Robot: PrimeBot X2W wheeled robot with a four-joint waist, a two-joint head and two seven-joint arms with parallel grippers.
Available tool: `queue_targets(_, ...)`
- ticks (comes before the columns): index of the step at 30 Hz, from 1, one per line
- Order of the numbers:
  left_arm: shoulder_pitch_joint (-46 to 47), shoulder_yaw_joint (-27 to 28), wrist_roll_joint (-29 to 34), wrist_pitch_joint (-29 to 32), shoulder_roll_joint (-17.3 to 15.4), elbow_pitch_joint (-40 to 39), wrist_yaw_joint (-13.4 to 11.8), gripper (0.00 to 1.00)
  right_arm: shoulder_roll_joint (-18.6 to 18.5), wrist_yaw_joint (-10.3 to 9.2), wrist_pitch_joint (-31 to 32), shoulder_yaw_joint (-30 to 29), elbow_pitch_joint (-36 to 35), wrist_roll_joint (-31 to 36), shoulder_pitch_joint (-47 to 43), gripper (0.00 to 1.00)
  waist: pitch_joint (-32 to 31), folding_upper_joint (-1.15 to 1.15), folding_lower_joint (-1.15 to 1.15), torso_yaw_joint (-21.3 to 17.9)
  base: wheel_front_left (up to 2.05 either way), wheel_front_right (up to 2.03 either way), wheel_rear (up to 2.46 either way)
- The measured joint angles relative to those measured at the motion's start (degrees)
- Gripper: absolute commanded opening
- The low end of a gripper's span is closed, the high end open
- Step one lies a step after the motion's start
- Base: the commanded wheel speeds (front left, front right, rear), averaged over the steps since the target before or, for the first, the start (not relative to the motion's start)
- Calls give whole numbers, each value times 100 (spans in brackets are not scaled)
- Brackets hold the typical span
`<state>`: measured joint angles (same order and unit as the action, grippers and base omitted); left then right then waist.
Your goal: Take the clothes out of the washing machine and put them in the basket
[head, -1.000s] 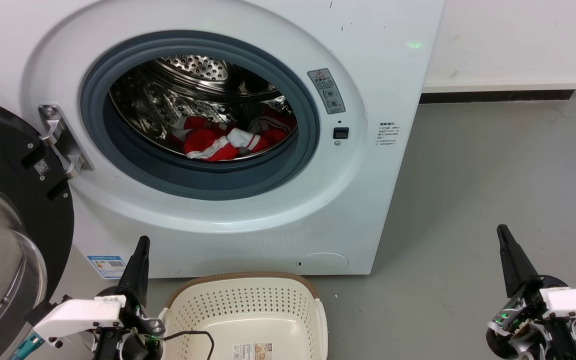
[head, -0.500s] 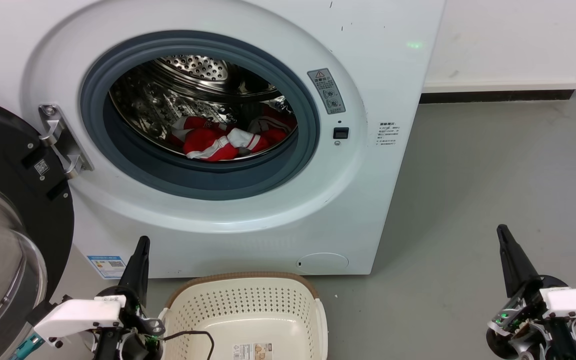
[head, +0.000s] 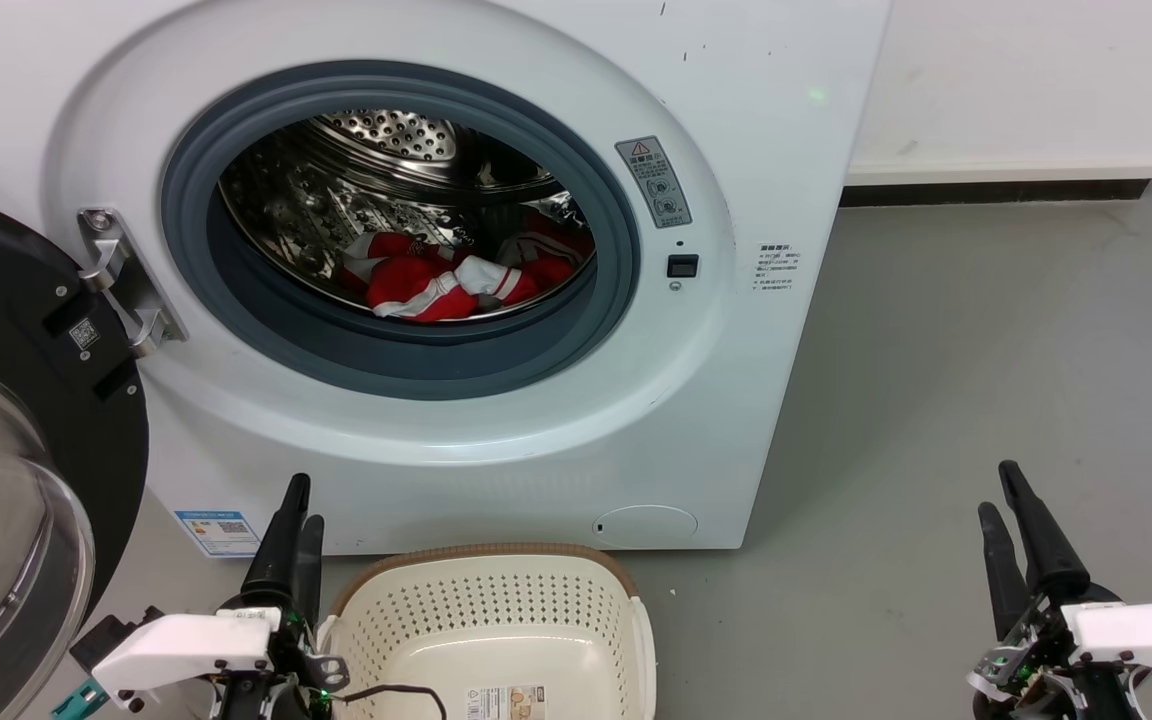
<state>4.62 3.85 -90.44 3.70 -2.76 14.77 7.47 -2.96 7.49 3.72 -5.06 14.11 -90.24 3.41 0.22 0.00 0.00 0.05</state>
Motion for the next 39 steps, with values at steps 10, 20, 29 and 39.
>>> queue_targets(10, 13, -57, 787, -261, 0, -199, 0, 100, 1, 0, -258, 37, -223, 855, -63, 100, -5, 0, 0, 17, 0, 0, 0)
queue_targets(20, 41, -183, 1931, -492, -1, -408, -180, 100, 2, 0, -478, 79, -499, 2147, -141, 100, -16, 0, 0, 37, 0, 0, 0)
queue_targets(29, 72, -394, 3043, -670, -1, -536, -328, 100, 3, 0, -675, 148, -689, 3334, -229, 100, -17, 0, 0, 57, 0, 0, 0)
queue_targets(39, 149, -557, 4213, -853, -3, -542, -460, 100, 3, 0, -859, 171, -777, 4456, -274, 100, -24, 0, 0, 72, 0, 0, 0)
